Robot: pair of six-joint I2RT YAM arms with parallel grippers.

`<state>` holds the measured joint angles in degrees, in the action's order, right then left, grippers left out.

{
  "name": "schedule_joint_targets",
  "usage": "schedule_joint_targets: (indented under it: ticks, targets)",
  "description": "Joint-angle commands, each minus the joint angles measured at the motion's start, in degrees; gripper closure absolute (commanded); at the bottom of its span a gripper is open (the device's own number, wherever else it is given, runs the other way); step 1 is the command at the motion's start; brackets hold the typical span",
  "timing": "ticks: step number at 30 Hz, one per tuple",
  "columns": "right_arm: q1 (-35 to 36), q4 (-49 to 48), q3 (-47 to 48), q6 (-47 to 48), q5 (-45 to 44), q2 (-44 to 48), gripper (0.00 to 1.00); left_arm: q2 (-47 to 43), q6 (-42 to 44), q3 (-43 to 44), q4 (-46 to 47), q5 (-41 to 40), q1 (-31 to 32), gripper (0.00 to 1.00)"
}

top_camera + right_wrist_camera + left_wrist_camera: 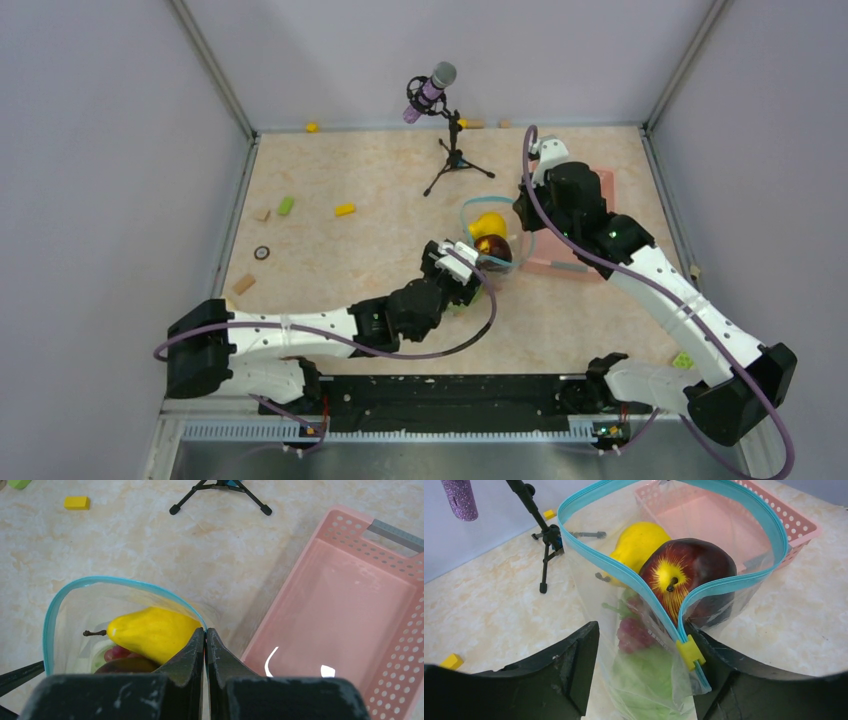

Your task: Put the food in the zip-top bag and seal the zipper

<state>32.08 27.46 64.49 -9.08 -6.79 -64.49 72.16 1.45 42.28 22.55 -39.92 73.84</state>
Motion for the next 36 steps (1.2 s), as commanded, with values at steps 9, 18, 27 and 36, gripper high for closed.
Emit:
schedule_joint_targets:
  ticks: [9, 18, 27, 36]
  targets:
    - [-1.55, -3.22, 0.01, 0.07, -1.13, -0.19, 1.00, -7.81, -0.48, -8.57, 5.25, -0.52, -2.66, 0.41]
    - [-1.58, -3.51, 0.25, 0.17, 2.35, -0.44, 1.00, -18.00, -4.26, -15.98, 8.38, 16.27, -12.71, 0.39]
    - [-1.58, -2.92, -0.01, -0.57, 2.83, 0.27, 1.00, -16.08, -1.92, -13.70, 3.65, 25.63, -14.13, 0.32]
    - [-1.58, -2.66, -0.13, -1.51, 2.39, 0.78, 1.00, -16.75, -2.50, -18.39, 15.41, 33.48, -17.81, 0.51]
